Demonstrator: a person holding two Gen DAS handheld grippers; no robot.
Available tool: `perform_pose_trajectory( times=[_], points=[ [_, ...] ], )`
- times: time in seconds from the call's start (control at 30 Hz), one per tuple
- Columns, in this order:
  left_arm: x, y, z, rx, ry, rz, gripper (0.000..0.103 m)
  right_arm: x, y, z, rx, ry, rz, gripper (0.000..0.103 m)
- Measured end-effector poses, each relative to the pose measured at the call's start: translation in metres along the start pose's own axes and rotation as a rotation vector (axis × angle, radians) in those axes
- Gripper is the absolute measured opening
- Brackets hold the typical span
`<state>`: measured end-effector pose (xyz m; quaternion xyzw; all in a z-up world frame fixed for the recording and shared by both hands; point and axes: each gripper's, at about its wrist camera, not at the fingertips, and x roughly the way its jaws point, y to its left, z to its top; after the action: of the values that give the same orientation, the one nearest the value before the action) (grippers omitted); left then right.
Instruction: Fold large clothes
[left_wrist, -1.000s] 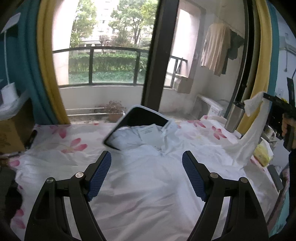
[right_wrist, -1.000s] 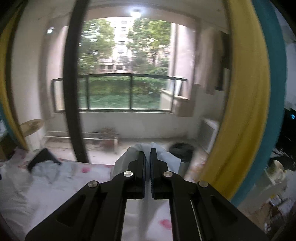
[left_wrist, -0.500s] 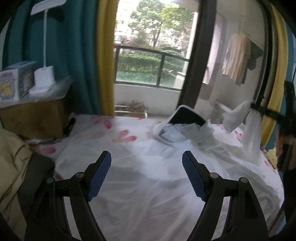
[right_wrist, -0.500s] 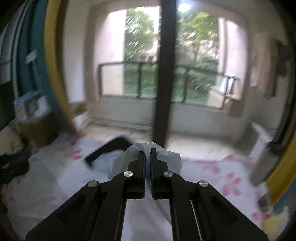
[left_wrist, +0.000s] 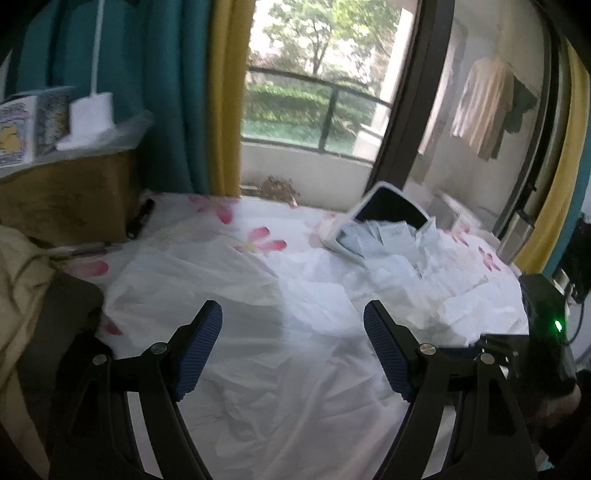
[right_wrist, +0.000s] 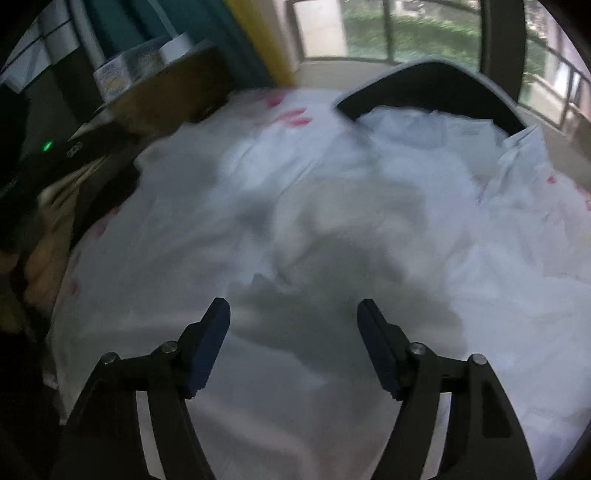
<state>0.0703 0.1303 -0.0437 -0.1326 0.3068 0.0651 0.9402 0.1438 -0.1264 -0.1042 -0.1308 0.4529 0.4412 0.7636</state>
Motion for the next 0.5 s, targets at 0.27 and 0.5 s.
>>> perform_pose_trajectory(
  times=[0.27,0.5],
  points=[
    [0.045,-0.047,-0.003,0.107,0.114,-0.172,0.082,-0.053,-0.031,-0.029,0.038,-0.069,-0.04,0.072],
    [0.099,-0.086,0.002,0.202,0.201,-0.216,0.082,-0.108,-0.111,-0.041,0.179,-0.183,-0.253,0.072]
  ],
)
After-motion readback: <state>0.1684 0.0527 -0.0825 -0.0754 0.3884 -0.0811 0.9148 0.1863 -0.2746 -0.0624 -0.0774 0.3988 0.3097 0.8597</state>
